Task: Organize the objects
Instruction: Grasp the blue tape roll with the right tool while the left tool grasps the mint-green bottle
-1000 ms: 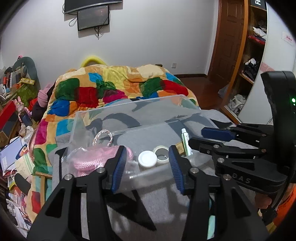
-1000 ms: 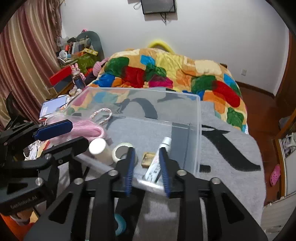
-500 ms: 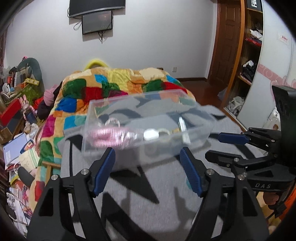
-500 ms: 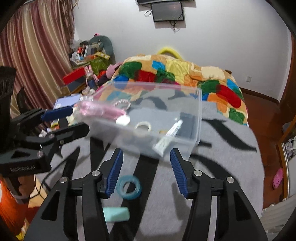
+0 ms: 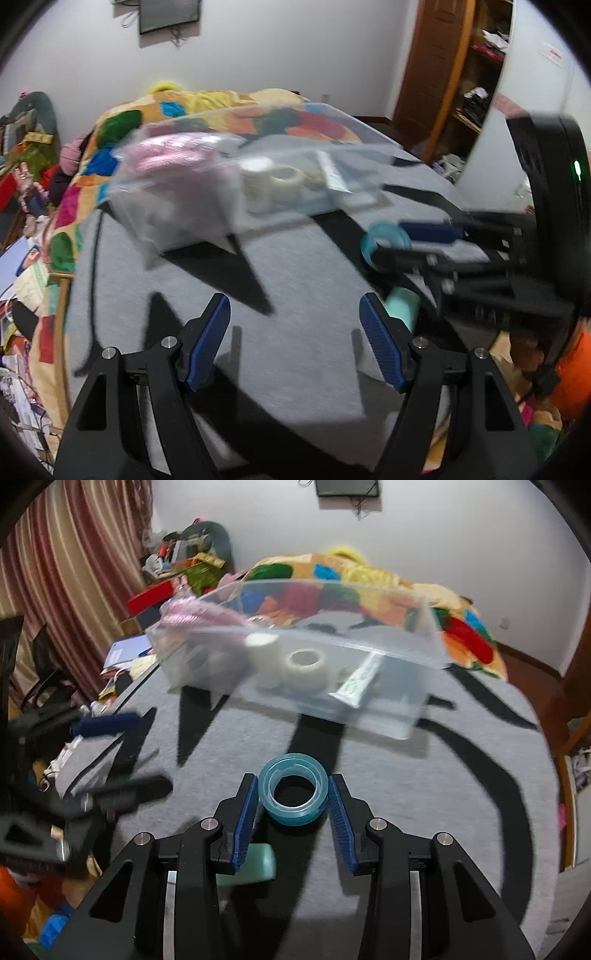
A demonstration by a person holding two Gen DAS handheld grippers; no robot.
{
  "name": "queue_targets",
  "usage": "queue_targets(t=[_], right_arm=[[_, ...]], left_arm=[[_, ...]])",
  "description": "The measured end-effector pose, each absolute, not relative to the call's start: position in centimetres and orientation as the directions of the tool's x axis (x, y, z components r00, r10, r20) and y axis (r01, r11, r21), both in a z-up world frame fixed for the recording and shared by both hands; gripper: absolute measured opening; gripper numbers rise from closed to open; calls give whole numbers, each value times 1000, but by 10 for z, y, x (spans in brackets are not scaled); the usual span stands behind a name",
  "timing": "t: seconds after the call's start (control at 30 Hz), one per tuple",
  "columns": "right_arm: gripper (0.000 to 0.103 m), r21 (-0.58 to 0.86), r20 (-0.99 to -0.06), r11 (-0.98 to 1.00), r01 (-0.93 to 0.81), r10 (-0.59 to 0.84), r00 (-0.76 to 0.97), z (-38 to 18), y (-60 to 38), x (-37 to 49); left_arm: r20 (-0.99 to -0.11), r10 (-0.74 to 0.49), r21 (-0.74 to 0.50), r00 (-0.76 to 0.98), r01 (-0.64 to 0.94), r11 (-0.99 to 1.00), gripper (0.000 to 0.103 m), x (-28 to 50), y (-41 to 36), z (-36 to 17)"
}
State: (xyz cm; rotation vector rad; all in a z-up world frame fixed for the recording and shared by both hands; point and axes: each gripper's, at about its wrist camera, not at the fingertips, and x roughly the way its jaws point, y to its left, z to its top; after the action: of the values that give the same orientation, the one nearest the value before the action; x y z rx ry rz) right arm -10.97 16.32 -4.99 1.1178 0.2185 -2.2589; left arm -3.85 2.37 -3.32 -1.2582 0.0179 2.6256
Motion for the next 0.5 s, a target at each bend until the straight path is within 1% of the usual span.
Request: queue_targets(t=[0.07, 0.2, 0.23, 0.27, 0.3, 0.37, 0.4, 0.5], right_arm=[[36, 113, -760, -817, 565, -437, -481, -45, 173, -109], [36, 119, -750, -841, 528, -424, -507, -38, 195, -108], [36, 127, -749, -844, 520, -426, -508, -36, 199, -107], [36, 132, -748, -847, 515, -426, -508, -35, 203, -105], [36, 137, -748, -849, 510, -427, -509, -34, 207, -104], [36, 146, -747, -851, 504, -429, -508, -35, 211, -101], [36, 151, -747, -852, 502, -430, -506, -35, 212, -100], [36, 161, -748, -852, 499, -435, -502, -38, 215, -98]], left_arm=[[-773, 237, -100, -589, -255, -962, 72, -34, 37, -36], [-784, 257, -93, -565, -302, -949, 72, -30, 59, -45], [-788, 256, -88, -559, -310, -947, 69, -29, 64, -49], [-793, 253, -81, -554, -316, -945, 64, -29, 69, -54], [-798, 243, -68, -552, -318, -946, 51, -29, 72, -58], [-781, 215, -22, -587, -318, -948, 37, -26, 77, -58], [-781, 219, -24, -585, -323, -946, 24, -25, 78, -56], [-773, 214, -22, -598, -312, -950, 25, -26, 74, -50]])
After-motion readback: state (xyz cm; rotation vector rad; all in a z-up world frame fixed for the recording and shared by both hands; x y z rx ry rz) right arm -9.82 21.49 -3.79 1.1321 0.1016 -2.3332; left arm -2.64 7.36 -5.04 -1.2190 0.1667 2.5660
